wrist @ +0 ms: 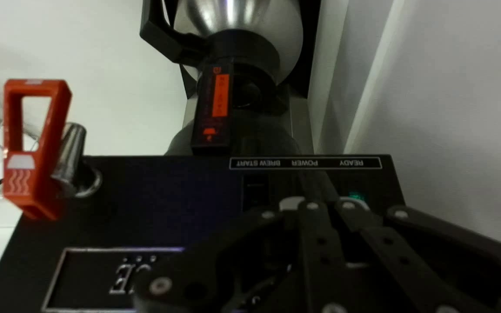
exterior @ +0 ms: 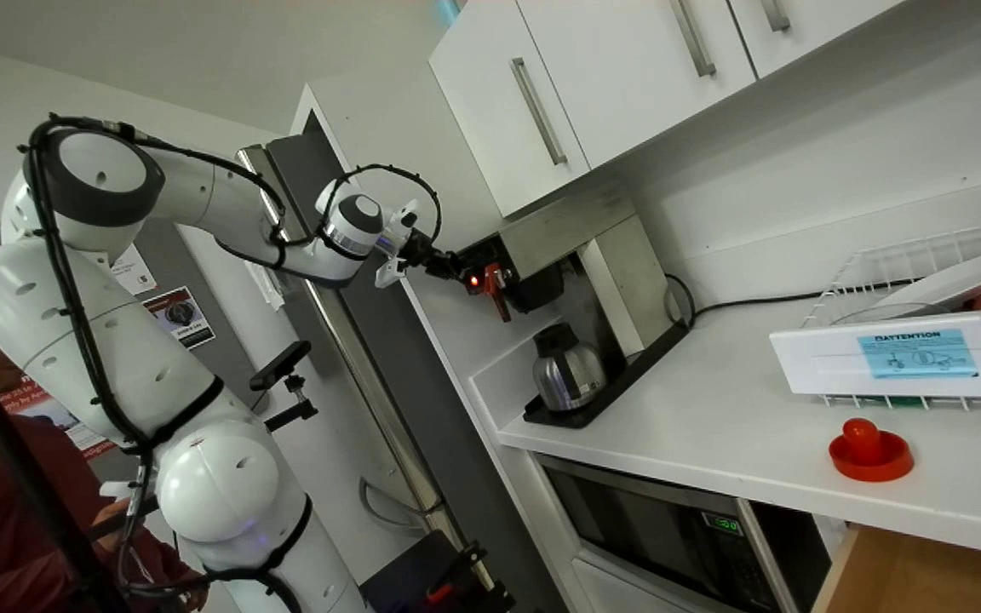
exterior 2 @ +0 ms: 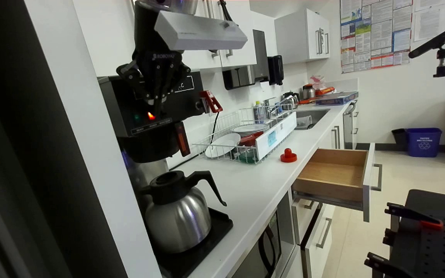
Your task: Turn on the coffee maker
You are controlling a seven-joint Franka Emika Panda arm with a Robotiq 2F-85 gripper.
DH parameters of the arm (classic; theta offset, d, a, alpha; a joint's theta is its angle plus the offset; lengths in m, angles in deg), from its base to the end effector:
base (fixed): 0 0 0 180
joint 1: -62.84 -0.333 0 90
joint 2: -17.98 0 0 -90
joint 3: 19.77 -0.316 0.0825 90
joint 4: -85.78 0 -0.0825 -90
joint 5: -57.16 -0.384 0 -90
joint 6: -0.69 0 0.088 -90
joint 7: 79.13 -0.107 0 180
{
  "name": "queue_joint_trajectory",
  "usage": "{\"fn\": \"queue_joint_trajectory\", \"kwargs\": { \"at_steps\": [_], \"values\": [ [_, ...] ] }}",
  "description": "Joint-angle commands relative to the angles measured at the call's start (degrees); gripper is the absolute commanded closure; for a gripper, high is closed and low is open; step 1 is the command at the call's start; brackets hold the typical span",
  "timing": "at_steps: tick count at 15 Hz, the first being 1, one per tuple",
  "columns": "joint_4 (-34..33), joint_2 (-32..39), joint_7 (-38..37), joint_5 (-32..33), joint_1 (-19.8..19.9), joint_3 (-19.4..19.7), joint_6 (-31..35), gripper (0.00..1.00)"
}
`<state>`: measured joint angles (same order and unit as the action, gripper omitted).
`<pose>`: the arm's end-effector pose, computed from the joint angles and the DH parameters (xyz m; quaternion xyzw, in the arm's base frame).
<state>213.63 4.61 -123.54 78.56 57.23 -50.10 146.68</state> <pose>0.4157 0.3254 0.5114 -0.9478 -0.0612 -0.3128 0.0068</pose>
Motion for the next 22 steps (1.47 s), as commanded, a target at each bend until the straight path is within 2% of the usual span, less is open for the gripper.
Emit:
{"fn": "queue_joint_trajectory", "kwargs": {
  "at_steps": [1,4,8,11,16,22],
  "values": [
    [-1.8,1.2,-2.9,4.7,-0.4,0.7,0.7,1.0],
    [-1.6,0.6,-1.3,3.6,-2.0,1.2,-1.1,1.0],
    [1.6,-4.8,4.0,-4.9,-7.2,3.3,-3.1,1.0],
    [3.9,-10.4,6.5,-9.2,-9.4,3.8,-7.6,1.0],
    [6.7,-19.5,7.5,-11.9,-11.1,3.9,-16.3,1.0],
    [8.5,-25.1,10.0,-14.8,-11.4,3.8,-20.1,1.0]
  ]
}}
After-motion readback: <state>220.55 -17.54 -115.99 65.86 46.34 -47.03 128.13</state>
